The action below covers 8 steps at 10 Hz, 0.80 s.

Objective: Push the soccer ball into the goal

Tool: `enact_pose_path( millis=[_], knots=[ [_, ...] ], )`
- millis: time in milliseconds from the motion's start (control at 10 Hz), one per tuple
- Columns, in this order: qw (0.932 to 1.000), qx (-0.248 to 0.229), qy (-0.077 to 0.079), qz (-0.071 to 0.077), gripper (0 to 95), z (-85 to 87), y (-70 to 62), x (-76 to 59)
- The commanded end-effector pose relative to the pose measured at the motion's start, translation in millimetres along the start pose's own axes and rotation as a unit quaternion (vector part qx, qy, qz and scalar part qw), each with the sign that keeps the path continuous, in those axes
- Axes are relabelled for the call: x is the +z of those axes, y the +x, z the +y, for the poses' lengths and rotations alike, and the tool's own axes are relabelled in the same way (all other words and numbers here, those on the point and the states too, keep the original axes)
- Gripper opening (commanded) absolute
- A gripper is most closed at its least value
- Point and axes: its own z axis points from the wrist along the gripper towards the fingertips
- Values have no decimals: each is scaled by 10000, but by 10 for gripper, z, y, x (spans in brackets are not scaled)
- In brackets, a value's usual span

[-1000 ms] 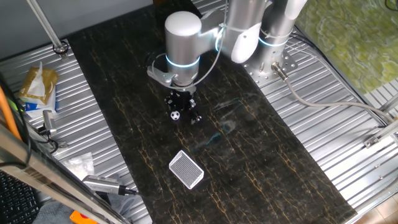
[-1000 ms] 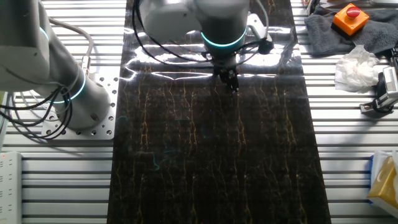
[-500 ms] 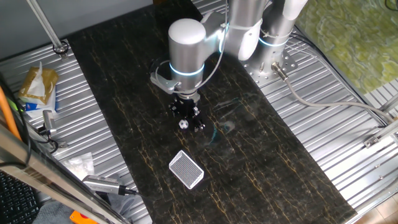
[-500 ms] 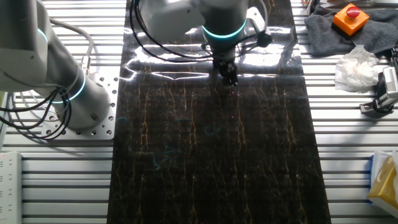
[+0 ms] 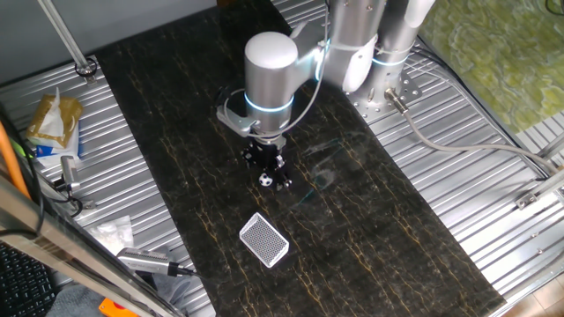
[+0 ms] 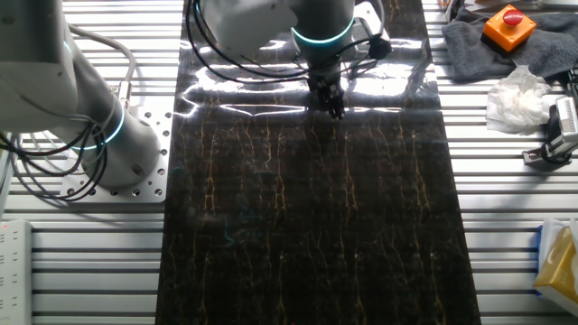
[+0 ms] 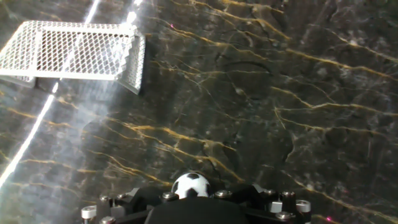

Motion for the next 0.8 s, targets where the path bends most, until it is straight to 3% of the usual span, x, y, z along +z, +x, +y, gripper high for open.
enact_pose_path(
  millis=[100, 800],
  knots=[
    [9999, 137, -54, 37, 950, 48, -3, -40],
    [9989, 424, -182, 86, 950, 195, -37, -58]
  ],
)
